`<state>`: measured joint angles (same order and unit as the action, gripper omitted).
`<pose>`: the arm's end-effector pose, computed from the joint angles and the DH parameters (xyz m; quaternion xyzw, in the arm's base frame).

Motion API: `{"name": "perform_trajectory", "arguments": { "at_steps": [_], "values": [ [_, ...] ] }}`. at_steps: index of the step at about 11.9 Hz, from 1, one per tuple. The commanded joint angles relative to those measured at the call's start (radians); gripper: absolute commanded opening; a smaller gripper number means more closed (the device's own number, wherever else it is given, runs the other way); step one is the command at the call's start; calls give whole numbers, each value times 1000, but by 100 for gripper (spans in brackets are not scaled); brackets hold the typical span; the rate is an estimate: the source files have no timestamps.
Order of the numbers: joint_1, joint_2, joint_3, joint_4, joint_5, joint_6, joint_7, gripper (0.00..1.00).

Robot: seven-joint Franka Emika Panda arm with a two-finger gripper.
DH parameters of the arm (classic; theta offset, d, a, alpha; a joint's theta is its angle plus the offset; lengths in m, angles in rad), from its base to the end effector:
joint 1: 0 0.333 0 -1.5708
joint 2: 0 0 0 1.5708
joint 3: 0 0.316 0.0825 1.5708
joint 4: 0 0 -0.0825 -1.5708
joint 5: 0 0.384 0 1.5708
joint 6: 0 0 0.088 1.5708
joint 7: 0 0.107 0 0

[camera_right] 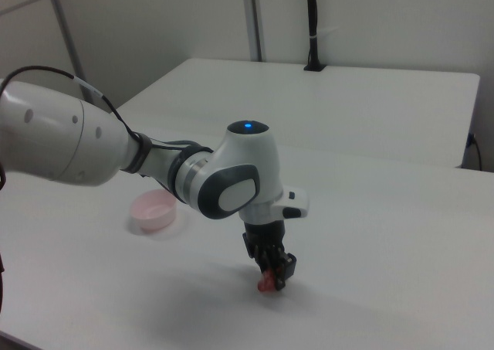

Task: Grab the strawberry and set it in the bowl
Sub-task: 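Close the gripper around the red strawberry, then lift the strawberry and carry it over the pink bowl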

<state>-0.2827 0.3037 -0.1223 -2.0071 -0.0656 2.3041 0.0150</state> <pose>0.5517 -0.2354 0.3057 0.9820 -0.1840 -0.0108 0.0412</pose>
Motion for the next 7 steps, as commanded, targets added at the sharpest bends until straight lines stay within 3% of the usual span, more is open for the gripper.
{"name": "perform_trajectory", "arguments": {
  "at_steps": [1, 4, 7],
  "values": [
    [52, -21, 21, 2, -11, -38, 26, 38],
    [131, -60, 123, 91, -11, -226, 40, 39],
    [192, -61, 231, 198, -10, -282, 196, 41]
  ]
}}
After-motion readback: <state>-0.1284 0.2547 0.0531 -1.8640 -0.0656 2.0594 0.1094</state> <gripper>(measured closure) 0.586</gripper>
